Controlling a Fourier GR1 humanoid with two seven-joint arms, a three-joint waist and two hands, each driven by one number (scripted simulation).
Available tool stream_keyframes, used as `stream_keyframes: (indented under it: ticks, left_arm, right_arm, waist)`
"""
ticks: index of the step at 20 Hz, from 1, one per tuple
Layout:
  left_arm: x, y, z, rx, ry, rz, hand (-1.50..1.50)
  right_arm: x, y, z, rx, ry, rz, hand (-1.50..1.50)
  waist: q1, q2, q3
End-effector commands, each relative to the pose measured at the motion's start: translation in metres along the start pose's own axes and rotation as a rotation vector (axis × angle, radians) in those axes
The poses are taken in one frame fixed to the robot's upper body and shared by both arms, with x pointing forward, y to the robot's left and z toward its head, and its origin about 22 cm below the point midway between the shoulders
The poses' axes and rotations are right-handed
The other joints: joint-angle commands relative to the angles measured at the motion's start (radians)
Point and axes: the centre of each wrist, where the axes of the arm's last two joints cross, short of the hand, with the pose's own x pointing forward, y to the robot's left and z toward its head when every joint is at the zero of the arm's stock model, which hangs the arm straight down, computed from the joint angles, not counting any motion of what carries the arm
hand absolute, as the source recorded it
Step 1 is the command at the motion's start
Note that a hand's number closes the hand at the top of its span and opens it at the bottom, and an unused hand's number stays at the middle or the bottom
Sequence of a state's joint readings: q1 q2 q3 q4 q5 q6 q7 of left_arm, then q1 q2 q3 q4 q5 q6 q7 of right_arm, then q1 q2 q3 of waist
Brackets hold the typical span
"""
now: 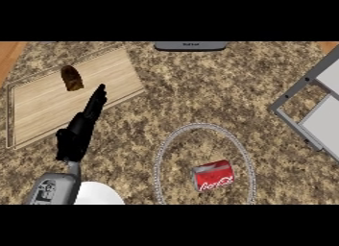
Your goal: Pick the tomato from the placemat and place it in the tiered shelf
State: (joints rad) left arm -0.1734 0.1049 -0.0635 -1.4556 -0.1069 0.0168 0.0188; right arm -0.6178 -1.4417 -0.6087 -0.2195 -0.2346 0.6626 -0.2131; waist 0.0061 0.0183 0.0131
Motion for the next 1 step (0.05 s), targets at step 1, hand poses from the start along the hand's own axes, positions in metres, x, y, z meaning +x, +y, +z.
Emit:
stream_keyframes:
  ticks: [1]
  left_arm:
    - [0.0, -0.0005, 0.0037, 0.001, 0.005, 0.006, 0.0]
  right_arm:
    - [-0.0138, -0.0093, 0.0128, 0.037, 0.007, 0.012, -1.5]
  waist:
    - [-0.006, -0.004, 0.004]
